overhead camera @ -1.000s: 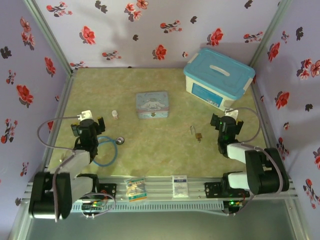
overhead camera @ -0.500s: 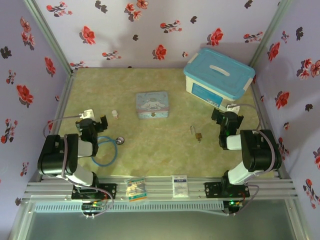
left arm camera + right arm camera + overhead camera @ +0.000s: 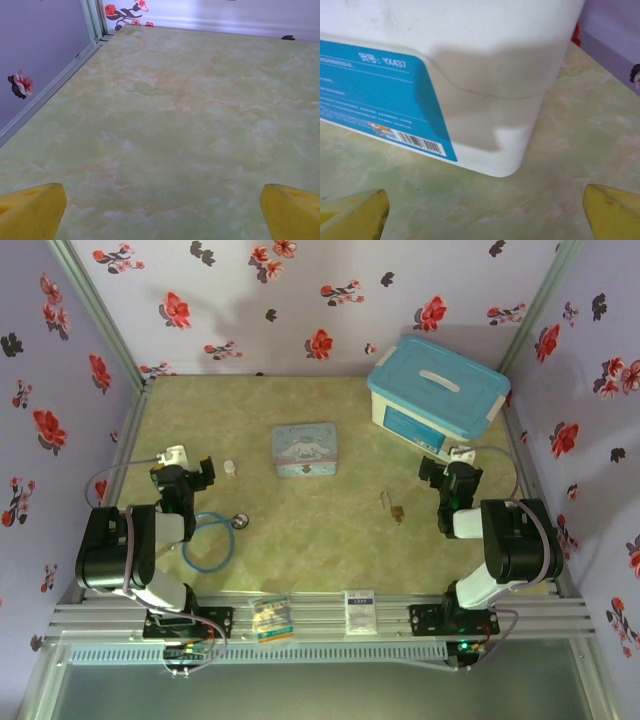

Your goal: Unlock a padlock with a key

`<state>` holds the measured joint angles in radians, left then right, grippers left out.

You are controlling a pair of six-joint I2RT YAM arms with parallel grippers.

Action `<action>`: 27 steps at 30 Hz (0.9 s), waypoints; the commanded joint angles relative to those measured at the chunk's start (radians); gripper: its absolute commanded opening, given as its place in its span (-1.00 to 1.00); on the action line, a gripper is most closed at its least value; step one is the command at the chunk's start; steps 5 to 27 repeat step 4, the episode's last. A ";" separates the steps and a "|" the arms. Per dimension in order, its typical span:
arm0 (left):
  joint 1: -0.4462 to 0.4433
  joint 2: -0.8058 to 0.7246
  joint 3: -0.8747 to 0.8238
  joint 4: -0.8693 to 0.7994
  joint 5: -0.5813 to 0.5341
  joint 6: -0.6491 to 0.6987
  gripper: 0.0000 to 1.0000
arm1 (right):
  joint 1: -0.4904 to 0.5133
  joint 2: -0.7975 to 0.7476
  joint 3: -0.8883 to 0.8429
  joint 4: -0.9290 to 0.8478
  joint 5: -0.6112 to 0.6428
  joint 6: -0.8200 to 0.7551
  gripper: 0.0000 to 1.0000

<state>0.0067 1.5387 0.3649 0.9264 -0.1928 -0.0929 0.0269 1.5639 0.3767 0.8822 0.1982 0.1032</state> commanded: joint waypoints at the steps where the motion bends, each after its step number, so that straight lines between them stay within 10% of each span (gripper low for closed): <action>1: -0.002 0.004 0.005 0.008 0.000 0.027 0.99 | -0.021 0.003 0.032 -0.028 -0.059 -0.013 0.99; 27: -0.001 0.003 0.005 0.008 0.000 0.028 0.99 | -0.021 -0.003 0.015 -0.003 -0.055 -0.014 0.99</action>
